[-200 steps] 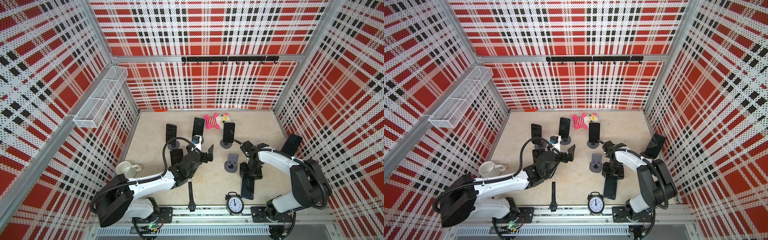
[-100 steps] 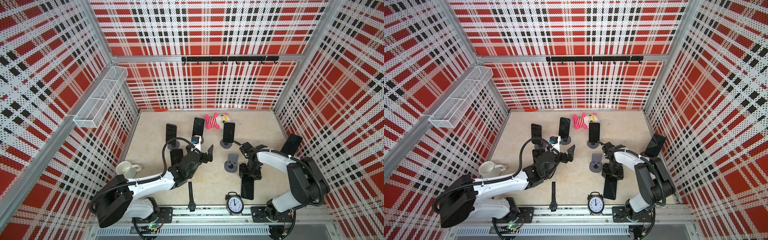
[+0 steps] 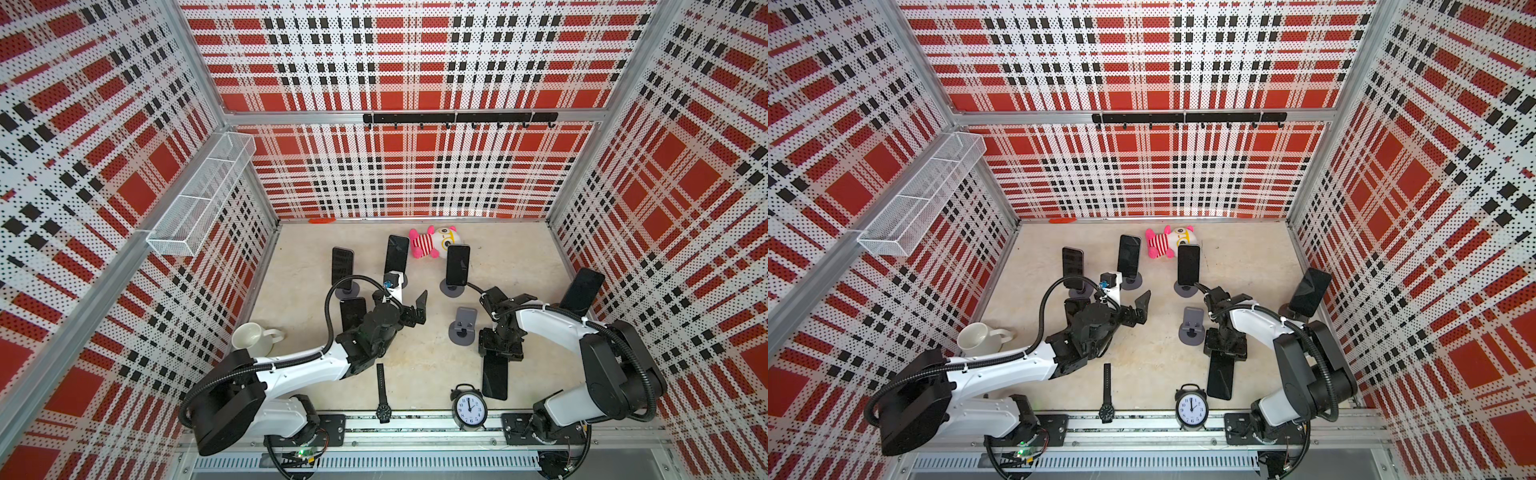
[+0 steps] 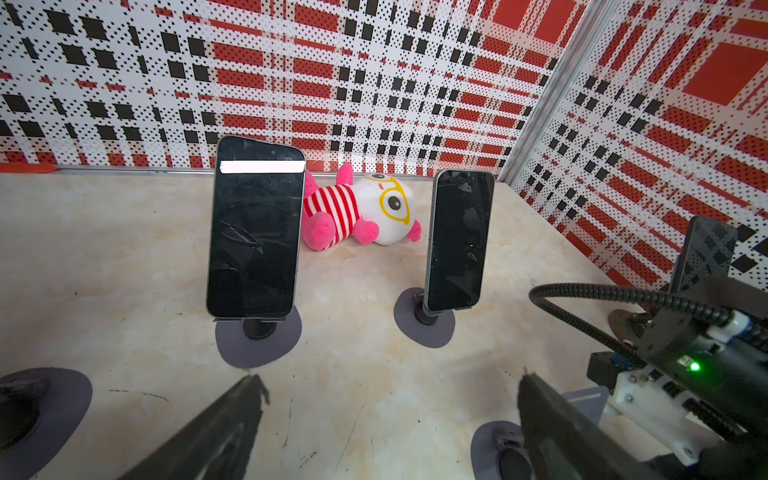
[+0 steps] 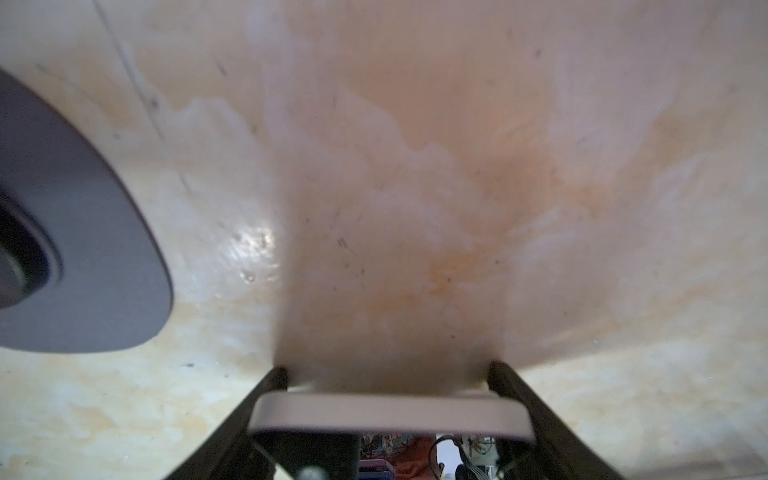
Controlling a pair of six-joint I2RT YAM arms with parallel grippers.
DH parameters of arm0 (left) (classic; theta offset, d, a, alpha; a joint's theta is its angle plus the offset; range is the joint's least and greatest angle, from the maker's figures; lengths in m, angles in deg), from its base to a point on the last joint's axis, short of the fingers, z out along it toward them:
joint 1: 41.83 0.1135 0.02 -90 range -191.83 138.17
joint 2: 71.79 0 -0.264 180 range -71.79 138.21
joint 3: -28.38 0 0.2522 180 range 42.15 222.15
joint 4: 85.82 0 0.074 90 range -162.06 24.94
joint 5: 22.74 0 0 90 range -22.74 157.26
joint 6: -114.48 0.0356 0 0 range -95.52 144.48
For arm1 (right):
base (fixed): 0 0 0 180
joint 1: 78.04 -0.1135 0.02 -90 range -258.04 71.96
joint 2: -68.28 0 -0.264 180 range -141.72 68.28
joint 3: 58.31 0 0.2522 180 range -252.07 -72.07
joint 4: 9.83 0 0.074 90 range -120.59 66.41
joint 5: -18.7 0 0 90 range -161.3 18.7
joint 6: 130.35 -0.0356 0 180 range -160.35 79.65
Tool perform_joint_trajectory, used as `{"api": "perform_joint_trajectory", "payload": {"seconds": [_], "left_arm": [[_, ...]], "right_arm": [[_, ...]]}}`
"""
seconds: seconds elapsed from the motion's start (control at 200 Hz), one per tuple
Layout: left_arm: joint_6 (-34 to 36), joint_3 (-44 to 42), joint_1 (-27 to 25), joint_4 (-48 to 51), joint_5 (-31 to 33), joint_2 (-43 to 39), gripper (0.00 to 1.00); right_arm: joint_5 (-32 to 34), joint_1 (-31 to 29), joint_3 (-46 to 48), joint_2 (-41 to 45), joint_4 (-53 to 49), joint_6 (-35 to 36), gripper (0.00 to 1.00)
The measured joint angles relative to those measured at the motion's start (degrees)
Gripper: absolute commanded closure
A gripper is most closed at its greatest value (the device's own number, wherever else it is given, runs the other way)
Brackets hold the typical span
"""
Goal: Remove the phone from the phone stand
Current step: 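Lower the phone onto the table nearer the robot and open the right gripper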
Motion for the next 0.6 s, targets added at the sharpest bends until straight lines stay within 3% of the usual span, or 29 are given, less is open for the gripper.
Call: {"api": "perform_joint_trajectory", "payload": {"seconds": [0.596], "left_arm": [[-0.35, 0.0, 0.0, 0.0, -0.22, -0.2, 0.02]], "right_arm": [[3.04, -2.25, 3.34, 4.09, 3.48, -1.9, 0.3]]}}
